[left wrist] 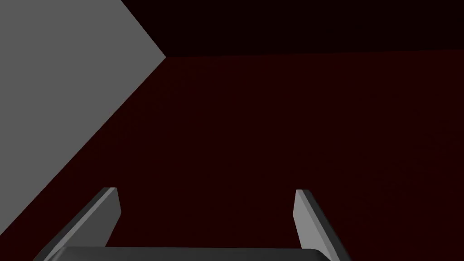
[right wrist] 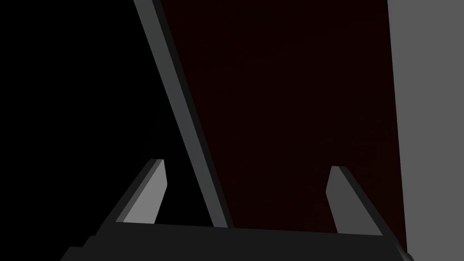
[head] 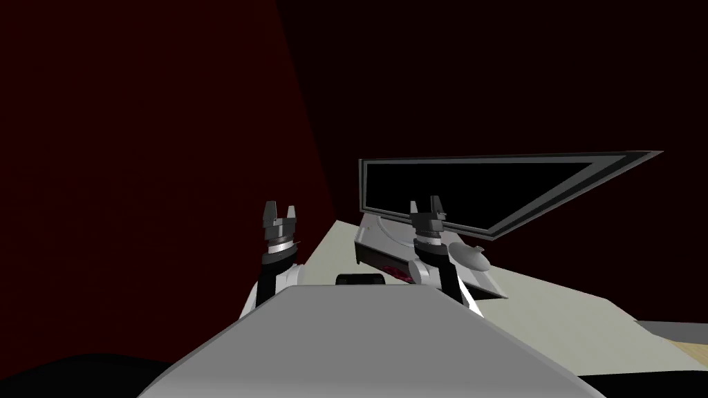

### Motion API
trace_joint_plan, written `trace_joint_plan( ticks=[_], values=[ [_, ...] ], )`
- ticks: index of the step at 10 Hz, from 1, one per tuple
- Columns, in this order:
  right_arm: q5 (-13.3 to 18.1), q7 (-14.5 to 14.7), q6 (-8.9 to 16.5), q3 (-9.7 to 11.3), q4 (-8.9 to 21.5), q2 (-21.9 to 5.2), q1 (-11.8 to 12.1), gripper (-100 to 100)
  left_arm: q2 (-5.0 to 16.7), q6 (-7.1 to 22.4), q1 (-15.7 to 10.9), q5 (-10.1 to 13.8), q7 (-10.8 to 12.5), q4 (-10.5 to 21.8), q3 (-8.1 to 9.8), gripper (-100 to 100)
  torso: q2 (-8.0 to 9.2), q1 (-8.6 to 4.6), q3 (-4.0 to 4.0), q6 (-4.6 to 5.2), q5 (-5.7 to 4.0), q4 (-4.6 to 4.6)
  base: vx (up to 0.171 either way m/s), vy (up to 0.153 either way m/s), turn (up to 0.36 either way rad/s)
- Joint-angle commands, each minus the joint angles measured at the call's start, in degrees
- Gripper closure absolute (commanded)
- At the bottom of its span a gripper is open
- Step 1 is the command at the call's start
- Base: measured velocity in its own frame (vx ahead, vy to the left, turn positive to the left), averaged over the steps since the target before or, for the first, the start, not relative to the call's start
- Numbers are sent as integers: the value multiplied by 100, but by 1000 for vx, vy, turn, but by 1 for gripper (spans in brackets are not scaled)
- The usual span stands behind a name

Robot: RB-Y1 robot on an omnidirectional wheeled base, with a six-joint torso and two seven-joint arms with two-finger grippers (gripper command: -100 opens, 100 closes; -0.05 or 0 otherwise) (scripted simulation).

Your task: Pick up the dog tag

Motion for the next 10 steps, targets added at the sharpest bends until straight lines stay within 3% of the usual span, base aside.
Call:
trace_joint_plan(
  ticks=[1, 5, 10],
  values=[
    [-64, -89, 86, -77, 73, -178, 64, -100, 0, 0, 0, 0, 0, 0, 0, 0, 0, 0, 0, 0, 0, 0, 14, 88, -113],
    [-283, -402, 429, -344, 338, -456, 265, -100, -2, 0, 1, 0, 0, -1, -2, 0, -31, 95, -18, 1, 21, -7, 72, 226, -129],
    [-716, -1032, 1207, -864, 880, -699, 594, -100, -2, -1, 1, 0, 0, -1, -2, 0, -44, 105, -26, 0, 23, -10, 92, 272, -170]
  ],
)
